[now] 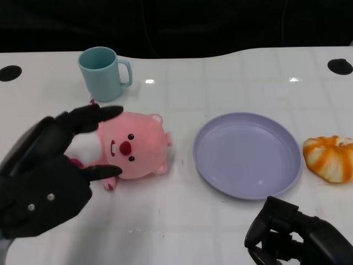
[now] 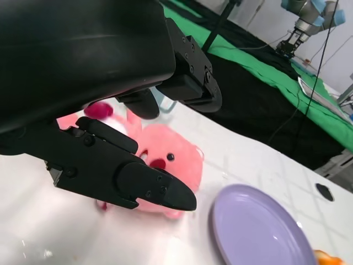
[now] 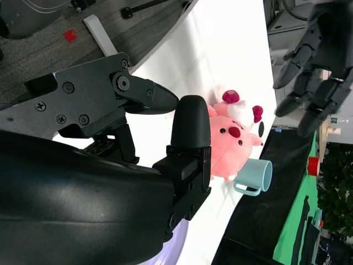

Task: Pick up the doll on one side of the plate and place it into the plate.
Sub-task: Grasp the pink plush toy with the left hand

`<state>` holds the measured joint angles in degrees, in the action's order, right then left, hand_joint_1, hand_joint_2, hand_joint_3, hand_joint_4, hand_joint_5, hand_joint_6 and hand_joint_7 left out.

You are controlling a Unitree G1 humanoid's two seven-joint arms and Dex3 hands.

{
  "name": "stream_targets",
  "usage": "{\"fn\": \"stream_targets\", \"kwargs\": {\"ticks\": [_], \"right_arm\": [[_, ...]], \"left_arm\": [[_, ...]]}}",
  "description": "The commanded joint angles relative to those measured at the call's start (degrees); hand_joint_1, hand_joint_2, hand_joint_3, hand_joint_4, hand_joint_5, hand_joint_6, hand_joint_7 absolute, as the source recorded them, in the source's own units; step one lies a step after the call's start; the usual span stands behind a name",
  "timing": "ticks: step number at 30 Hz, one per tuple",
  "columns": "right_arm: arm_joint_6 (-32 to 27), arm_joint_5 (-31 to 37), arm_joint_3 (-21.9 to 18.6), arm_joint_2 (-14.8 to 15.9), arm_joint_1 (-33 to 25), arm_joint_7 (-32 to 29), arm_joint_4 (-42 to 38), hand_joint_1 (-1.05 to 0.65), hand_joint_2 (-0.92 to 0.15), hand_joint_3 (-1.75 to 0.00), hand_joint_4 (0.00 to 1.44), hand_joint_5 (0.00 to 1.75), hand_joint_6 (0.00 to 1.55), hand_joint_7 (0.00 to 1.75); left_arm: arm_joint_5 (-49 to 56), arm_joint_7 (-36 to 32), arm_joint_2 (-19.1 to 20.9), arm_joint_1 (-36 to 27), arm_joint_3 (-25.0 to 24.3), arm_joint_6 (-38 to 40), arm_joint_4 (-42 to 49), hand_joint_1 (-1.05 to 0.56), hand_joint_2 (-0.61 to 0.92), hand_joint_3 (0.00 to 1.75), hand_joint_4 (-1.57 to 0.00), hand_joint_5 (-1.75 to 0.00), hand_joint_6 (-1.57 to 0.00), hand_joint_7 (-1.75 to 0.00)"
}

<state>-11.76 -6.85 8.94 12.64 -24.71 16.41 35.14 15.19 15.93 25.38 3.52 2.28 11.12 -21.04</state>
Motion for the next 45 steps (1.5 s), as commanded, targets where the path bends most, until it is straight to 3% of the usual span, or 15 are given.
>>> {"fn": "stream_targets", "kwargs": {"ticks": [1,9,14,27,45], "right_arm": [[0.3,-0.3,-0.2,0.1,-0.3,-0.1,0.3,-0.19,-0.82,-0.74,0.66,1.75,0.43,1.71],[0.3,-0.4,-0.3,0.1,-0.2,0.0,0.2,-0.19,-0.82,-0.75,0.67,1.75,0.43,1.71],[0.4,0.0,-0.2,0.2,-0.5,-0.2,0.5,-0.19,-0.82,-0.75,0.67,1.75,0.43,1.71],[0.7,0.1,0.0,0.4,-1.4,-0.1,1.0,-0.2,-0.82,-0.75,0.66,1.75,0.43,1.7],[0.1,0.3,0.1,0.4,-2.3,-0.3,2.0,-0.2,-0.82,-0.74,0.66,1.75,0.43,1.71]], "left_arm": [[5.0,1.8,3.7,2.2,1.5,1.7,0.3,-0.63,0.92,0.04,0.0,-0.55,-0.28,-0.01],[21.0,4.3,8.4,9.1,8.6,3.9,4.1,-0.69,0.91,0.01,0.0,-0.25,-0.16,-0.01],[27.4,6.5,8.6,13.1,12.5,4.4,8.6,-0.7,0.9,0.0,0.0,-0.21,-0.16,-0.01],[36.5,5.5,4.8,21.3,20.4,3.9,24.9,-0.68,0.88,0.0,0.0,-0.18,-0.17,-0.01],[35.3,-1.0,-1.7,32.0,24.0,0.2,51.7,-0.69,0.88,0.0,0.0,-0.17,-0.17,-0.01]]}}
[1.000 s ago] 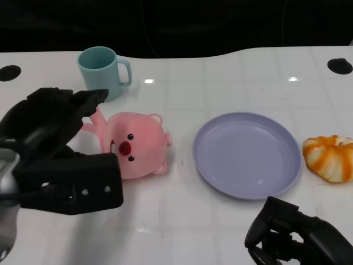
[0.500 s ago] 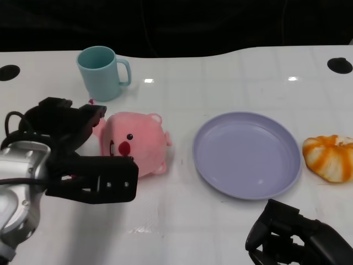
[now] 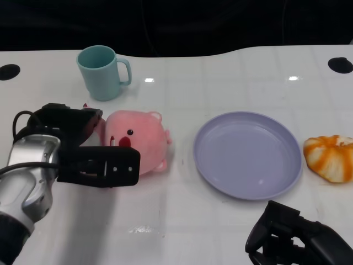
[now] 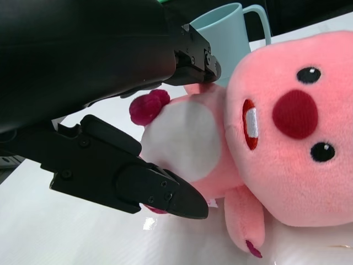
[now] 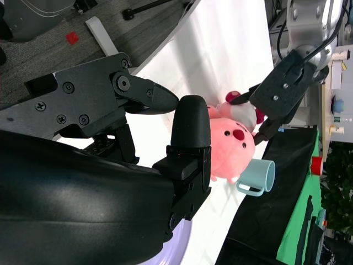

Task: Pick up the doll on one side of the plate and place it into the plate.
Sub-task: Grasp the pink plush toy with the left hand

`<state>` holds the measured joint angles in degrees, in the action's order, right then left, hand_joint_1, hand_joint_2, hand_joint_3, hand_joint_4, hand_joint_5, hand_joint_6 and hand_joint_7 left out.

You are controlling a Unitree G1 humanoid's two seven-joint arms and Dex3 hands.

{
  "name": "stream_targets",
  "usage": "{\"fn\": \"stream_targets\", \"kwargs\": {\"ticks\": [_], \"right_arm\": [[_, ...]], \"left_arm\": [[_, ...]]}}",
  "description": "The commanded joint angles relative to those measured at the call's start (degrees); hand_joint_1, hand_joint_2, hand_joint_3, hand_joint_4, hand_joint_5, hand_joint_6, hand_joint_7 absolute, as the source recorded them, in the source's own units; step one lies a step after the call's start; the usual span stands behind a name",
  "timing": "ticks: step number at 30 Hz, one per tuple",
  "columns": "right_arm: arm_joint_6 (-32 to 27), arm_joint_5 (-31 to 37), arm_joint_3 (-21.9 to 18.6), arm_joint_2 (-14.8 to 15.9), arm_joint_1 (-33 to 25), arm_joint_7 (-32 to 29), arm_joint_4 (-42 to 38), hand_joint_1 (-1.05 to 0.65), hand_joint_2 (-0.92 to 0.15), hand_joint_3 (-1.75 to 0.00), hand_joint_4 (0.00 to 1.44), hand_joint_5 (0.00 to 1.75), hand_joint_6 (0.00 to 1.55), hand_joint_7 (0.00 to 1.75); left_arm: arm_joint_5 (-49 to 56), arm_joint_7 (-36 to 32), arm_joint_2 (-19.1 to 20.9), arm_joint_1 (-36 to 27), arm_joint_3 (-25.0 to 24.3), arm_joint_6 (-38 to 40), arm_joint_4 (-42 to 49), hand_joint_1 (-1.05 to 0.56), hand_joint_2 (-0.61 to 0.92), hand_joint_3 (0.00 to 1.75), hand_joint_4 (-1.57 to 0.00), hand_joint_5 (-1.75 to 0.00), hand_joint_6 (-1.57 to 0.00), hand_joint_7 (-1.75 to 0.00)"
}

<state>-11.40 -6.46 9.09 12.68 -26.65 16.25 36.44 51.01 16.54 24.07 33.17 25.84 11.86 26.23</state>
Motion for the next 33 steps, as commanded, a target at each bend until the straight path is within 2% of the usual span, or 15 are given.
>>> {"fn": "stream_targets", "kwargs": {"ticks": [1,15,18,20,23,25,26,28,30,31,32,33], "right_arm": [[-0.3,-0.1,-0.1,0.4,-0.4,-0.1,0.7,-0.19,-0.82,-0.74,0.66,1.75,0.42,1.71],[-0.5,0.0,0.0,0.6,-1.2,-0.1,1.5,-0.21,-0.84,-0.71,0.64,1.75,0.41,1.7],[-1.0,-0.2,-0.1,0.6,-1.6,-0.2,1.9,-0.21,-0.84,-0.71,0.64,1.75,0.41,1.7],[-0.9,-0.3,-0.1,0.5,-1.7,-0.2,2.1,-0.21,-0.84,-0.7,0.64,1.75,0.41,1.7],[-0.7,-0.3,-0.1,0.4,-1.8,-0.1,2.1,-0.21,-0.84,-0.69,0.64,1.75,0.41,1.7],[-0.7,-0.3,-0.1,0.4,-1.9,-0.1,2.2,-0.21,-0.85,-0.69,0.64,1.75,0.41,1.7],[-0.7,-0.3,-0.1,0.4,-2.0,-0.1,2.2,-0.21,-0.85,-0.69,0.64,1.75,0.41,1.7],[-0.5,-0.2,-0.1,0.5,-2.1,-0.1,2.3,-0.22,-0.85,-0.69,0.64,1.75,0.41,1.69],[-0.6,-0.2,-0.2,0.6,-2.1,0.0,2.4,-0.22,-0.85,-0.68,0.64,1.75,0.41,1.69],[-0.6,-0.2,-0.3,0.6,-2.1,0.0,2.4,-0.22,-0.85,-0.68,0.64,1.75,0.42,1.69],[-0.6,-0.2,-0.3,0.6,-2.1,0.0,2.4,-0.22,-0.85,-0.68,0.64,1.75,0.42,1.69],[-0.5,-0.3,-0.5,0.7,-2.0,0.1,2.3,-0.22,-0.85,-0.68,0.64,1.75,0.42,1.69]], "left_arm": [[-0.8,-1.9,-0.6,2.9,0.6,-0.9,5.8,-0.68,0.88,0.0,0.0,-0.17,-0.17,-0.01],[-3.4,-9.1,-6.9,11.0,5.4,-8.3,32.2,-0.62,0.89,0.0,-0.03,-0.15,-0.22,-0.01],[-4.2,-11.4,-8.3,11.7,5.9,-9.5,36.5,-0.44,0.87,0.0,-0.19,-0.15,-0.35,-0.02],[-5.6,-12.2,-9.1,12.0,5.4,-10.2,38.6,-0.33,0.89,0.0,-0.37,-0.13,-0.46,-0.03],[-7.5,-13.1,-9.6,12.3,4.9,-11.4,41.1,-0.23,0.92,0.04,-0.66,-0.12,-0.68,-0.04],[-8.2,-14.9,-9.7,12.1,4.6,-12.1,42.2,-0.22,0.92,0.12,-0.84,-0.2,-0.79,-0.07],[-8.5,-15.9,-9.8,11.9,4.5,-12.5,42.6,-0.24,0.92,0.12,-0.8,-0.81,-0.94,-0.05],[-8.4,-18.1,-9.7,11.6,4.9,-13.0,43.1,-0.29,0.91,0.07,-0.73,-1.39,-1.13,-0.06],[-7.8,-22.2,-9.4,10.9,5.6,-14.0,43.1,-0.3,0.92,0.12,-0.76,-1.56,-1.24,-0.08],[-7.6,-24.7,-9.2,10.5,5.8,-14.8,42.9,-0.3,0.92,0.21,-0.75,-1.67,-1.23,-0.08],[-7.6,-26.6,-9.1,10.2,5.9,-15.5,42.8,-0.3,0.92,0.25,-0.77,-1.71,-1.24,-0.14],[-7.7,-28.5,-9.0,9.9,6.0,-16.3,42.7,-0.3,0.92,0.27,-0.78,-1.73,-1.03,-0.58]]}}
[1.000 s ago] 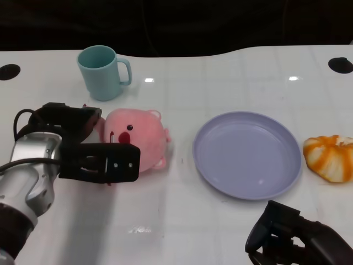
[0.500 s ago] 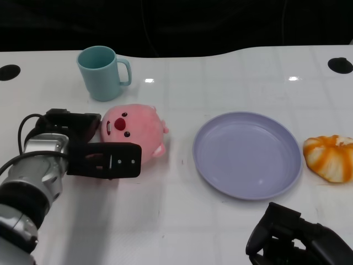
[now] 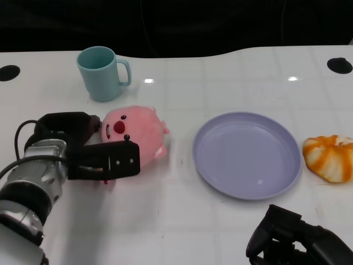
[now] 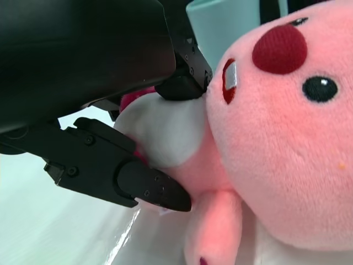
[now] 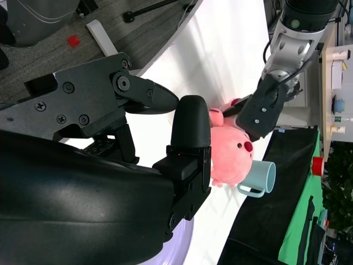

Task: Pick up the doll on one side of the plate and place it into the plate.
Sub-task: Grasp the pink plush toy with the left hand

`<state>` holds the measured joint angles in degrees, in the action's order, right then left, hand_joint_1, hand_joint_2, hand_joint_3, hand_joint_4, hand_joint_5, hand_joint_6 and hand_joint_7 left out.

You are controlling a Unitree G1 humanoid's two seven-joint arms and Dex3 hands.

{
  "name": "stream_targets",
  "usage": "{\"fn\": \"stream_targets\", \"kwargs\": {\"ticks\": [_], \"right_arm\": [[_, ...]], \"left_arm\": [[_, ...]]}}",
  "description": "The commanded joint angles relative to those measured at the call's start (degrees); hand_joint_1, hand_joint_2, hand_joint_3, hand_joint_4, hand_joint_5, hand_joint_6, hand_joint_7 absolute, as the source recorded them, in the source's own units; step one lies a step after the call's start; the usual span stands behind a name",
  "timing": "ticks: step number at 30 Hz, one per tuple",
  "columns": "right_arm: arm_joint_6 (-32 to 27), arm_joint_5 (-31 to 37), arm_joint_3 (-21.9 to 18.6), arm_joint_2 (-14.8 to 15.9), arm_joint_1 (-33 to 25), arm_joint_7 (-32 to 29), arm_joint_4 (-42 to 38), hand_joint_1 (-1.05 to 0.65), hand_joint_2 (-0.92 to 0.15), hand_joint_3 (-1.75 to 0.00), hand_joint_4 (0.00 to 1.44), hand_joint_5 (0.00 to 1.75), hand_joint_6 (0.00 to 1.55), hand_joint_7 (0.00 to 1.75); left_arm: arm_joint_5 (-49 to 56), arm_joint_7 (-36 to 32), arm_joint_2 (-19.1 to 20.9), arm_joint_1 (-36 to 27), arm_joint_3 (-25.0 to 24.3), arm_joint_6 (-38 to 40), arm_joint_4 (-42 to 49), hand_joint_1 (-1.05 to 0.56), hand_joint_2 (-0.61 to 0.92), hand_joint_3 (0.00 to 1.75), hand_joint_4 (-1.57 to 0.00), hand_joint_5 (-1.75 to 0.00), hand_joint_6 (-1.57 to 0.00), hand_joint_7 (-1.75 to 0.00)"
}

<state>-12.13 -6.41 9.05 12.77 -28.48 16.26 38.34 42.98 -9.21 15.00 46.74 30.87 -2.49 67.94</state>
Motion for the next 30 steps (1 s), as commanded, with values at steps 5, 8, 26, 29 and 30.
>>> {"fn": "stream_targets", "kwargs": {"ticks": [5,8,26,29,30], "right_arm": [[-0.5,-1.2,-0.8,0.4,-0.1,0.2,0.3,-0.24,-0.86,-0.67,0.64,1.75,0.42,1.68],[-0.8,-1.2,-0.6,0.5,0.0,0.1,0.3,-0.24,-0.87,-0.66,0.64,1.75,0.42,1.69],[-0.4,-0.7,-0.2,0.2,0.5,-0.3,-0.3,-0.22,-0.87,-0.66,0.65,1.75,0.42,1.69],[-0.5,-0.6,-0.1,0.3,0.4,-0.2,-0.2,-0.22,-0.87,-0.66,0.65,1.75,0.42,1.7],[-0.6,-0.6,-0.1,0.3,0.4,-0.2,-0.1,-0.21,-0.87,-0.66,0.65,1.75,0.42,1.7]], "left_arm": [[-1.5,-8.4,0.3,-4.3,-0.3,-5.0,0.8,-0.27,0.92,0.35,-0.79,-1.75,-0.54,-1.69],[-3.2,-11.0,0.6,-4.7,-2.1,-7.2,0.5,-0.24,0.92,0.3,-0.82,-1.75,-0.59,-1.74],[-10.0,-1.4,2.7,-7.0,-9.1,-1.8,-17.7,-0.18,0.67,0.73,-0.88,-1.75,-0.68,-1.75],[-10.8,0.4,2.6,-8.0,-9.9,-1.9,-22.8,-0.2,0.66,0.71,-0.9,-1.75,-0.67,-1.75],[-10.9,1.1,2.4,-8.1,-10.0,-1.4,-24.8,-0.2,0.65,0.71,-0.9,-1.75,-0.67,-1.75]]}}
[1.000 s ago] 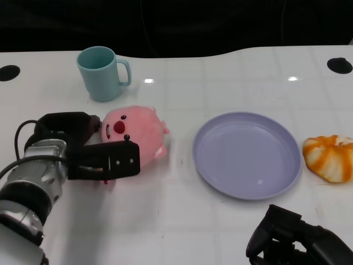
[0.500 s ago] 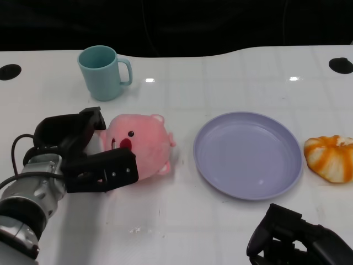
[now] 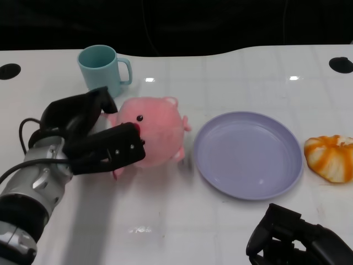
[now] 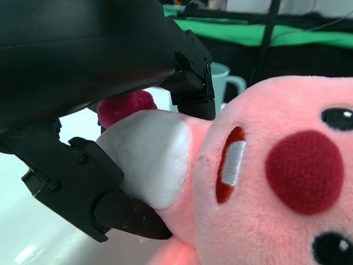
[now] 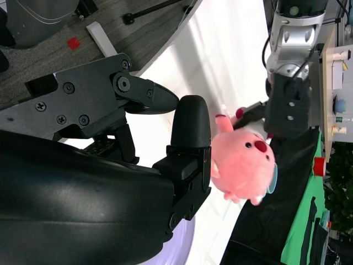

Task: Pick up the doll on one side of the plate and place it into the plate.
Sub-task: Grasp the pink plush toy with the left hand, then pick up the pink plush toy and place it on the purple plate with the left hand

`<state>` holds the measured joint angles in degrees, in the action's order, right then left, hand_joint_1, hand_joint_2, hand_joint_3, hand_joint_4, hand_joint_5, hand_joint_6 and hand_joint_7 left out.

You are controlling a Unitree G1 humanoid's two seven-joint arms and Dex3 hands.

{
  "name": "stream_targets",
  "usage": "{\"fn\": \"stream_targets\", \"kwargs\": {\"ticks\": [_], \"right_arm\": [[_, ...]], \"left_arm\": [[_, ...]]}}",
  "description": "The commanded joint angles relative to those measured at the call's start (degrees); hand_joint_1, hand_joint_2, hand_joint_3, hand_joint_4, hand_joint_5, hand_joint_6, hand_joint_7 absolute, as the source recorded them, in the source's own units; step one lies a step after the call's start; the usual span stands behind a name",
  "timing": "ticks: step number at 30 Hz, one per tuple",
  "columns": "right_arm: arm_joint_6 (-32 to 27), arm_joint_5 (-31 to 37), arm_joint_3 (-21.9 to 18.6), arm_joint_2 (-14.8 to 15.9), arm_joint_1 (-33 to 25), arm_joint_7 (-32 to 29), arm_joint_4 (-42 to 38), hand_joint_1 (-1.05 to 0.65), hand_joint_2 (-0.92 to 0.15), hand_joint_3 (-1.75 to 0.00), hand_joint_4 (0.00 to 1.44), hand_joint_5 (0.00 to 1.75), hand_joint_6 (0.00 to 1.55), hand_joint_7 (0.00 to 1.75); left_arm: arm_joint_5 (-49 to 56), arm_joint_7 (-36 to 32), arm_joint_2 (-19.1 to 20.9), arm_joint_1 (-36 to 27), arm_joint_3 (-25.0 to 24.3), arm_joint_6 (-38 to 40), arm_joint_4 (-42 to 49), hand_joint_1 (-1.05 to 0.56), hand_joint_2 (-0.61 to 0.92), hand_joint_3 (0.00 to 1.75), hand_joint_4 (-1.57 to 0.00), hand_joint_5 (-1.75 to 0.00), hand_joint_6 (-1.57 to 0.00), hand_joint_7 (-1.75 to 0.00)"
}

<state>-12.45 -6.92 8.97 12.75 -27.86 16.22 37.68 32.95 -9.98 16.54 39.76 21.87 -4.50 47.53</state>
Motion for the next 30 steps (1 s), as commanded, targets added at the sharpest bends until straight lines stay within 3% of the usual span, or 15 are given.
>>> {"fn": "stream_targets", "kwargs": {"ticks": [1,7,16,27,30], "right_arm": [[-0.3,-0.1,0.0,0.3,-0.3,-0.2,0.6,-0.21,-0.87,-0.67,0.65,1.75,0.43,1.7],[-0.3,0.3,0.5,0.4,-0.5,-0.4,0.9,-0.2,-0.86,-0.68,0.65,1.75,0.42,1.7],[-0.6,0.1,1.2,-0.1,-0.5,-0.7,1.1,-0.2,-0.86,-0.68,0.65,1.75,0.42,1.71],[-1.3,0.8,2.8,-0.2,-0.6,-1.7,2.1,-0.19,-0.86,-0.69,0.64,1.75,0.41,1.71],[-1.2,1.0,3.0,-0.2,-0.7,-1.8,2.2,-0.19,-0.86,-0.7,0.64,1.75,0.41,1.71]], "left_arm": [[-0.9,2.4,0.5,-1.3,-1.1,1.1,-6.1,-0.21,0.65,0.7,-0.9,-1.75,-0.67,-1.75],[-0.8,4.5,-2.6,-1.0,-1.2,3.3,-12.4,-0.19,0.5,1.02,-0.93,-1.75,-0.74,-1.75],[0.2,8.4,-9.6,4.8,0.8,6.1,-11.4,-0.2,0.45,1.16,-0.94,-1.75,-0.76,-1.75],[1.1,8.1,-17.1,11.7,4.8,4.4,-0.5,-0.23,0.56,0.9,-0.87,-1.75,-0.71,-1.75],[0.1,7.4,-18.8,13.0,4.3,3.0,3.1,-0.23,0.54,0.96,-0.88,-1.75,-0.75,-1.75]]}}
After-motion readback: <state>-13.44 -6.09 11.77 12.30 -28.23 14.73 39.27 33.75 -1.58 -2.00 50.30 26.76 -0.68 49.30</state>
